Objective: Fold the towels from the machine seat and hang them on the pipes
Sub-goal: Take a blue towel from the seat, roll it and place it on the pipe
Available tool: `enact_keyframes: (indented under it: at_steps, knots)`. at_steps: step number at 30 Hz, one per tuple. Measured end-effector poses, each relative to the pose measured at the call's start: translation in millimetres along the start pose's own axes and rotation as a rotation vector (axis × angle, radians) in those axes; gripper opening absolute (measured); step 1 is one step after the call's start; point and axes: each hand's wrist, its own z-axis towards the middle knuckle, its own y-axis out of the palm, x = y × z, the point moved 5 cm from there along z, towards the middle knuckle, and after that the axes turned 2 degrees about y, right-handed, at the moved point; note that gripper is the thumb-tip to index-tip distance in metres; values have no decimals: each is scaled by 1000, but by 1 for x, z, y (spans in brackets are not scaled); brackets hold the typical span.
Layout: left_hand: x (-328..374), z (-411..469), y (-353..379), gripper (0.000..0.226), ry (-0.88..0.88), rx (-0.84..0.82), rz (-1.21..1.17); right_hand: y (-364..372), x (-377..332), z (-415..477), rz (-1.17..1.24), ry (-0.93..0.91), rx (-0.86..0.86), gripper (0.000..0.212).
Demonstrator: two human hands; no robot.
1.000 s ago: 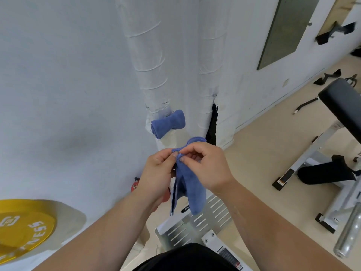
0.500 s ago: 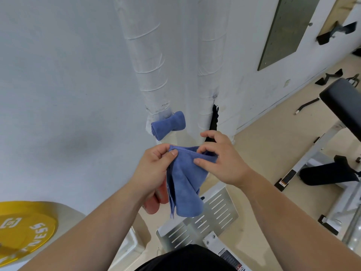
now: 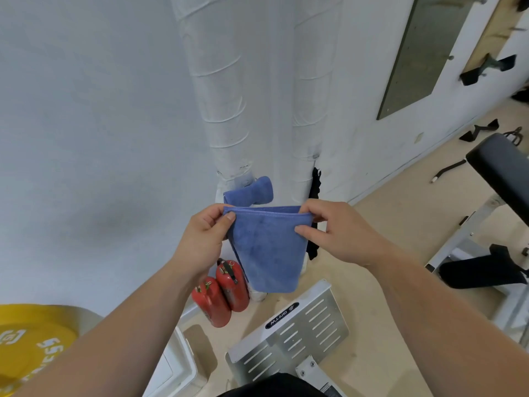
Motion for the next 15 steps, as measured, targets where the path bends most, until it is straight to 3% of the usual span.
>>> enact_keyframes:
  at_steps: [5,9,12,15]
  knots:
    - [6,4,2,20,-10,-48,-112,-1,-10,4,582,95,209,24]
    - [15,6,6,20,-34,-172,-86,6,-8,6,678,162,263,32]
    - [31,10,16,53,-124,-471,-65,8,-13,4,680,165,182,31]
    - [46,14,34,81,-133,-706,179,6,-15,2,721,180,170,30]
